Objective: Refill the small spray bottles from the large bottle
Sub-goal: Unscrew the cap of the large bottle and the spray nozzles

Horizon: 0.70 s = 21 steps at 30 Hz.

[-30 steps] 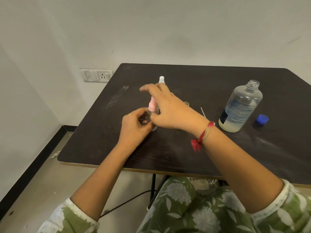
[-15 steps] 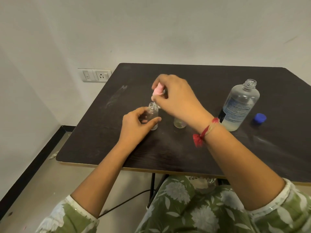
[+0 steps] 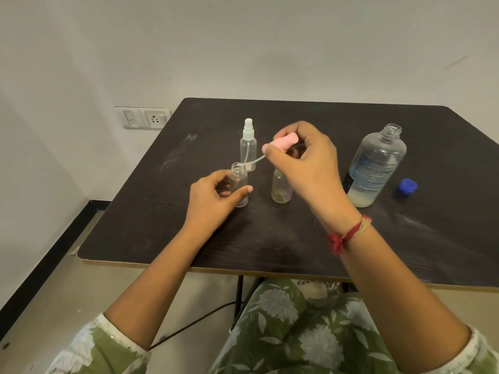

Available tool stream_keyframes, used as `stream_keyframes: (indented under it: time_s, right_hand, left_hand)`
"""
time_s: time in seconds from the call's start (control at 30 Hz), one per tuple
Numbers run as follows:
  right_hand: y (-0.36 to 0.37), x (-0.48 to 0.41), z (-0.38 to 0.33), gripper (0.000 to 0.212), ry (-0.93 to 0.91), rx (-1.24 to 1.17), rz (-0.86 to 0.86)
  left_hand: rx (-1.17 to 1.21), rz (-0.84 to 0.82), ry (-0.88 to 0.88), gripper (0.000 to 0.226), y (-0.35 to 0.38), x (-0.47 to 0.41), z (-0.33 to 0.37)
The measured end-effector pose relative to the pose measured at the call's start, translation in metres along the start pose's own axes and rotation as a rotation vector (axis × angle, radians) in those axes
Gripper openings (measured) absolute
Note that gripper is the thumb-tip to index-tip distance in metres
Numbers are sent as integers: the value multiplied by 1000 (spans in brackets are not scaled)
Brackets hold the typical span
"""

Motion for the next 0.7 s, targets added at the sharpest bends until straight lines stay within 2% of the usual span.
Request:
stream_keyframes:
  time_s: [0.1,0.17,0.27,0.47,0.7]
  right_hand:
    - [-9,7,2,13,-53,-28,85]
    - [-9,18,1,13,-129,102,96]
    - [6,37,6,14,-203,342,1]
    - [36,55,24,21,-196,624,-276]
    - [54,58,36,27,-255,842,-350]
  left_hand:
    - [3,21,-14,34,-1,-1,-3]
    - [2,32,-18,33,-2,-2,-5]
    - [0,44,-14,32,-4,-3,-6]
    - [4,27,-7,32,-3,-3,-6]
    - [-15,26,-33,36,-2,-9,-9]
Point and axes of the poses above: each hand's wrist, its own x-axis away from the middle knuckle, its own y-axis out of the palm, z = x × y, the point moved 5 cm from there along -x, towards the middle knuckle, and after that the axes turned 5 degrees about z, right-handed, at the moved point
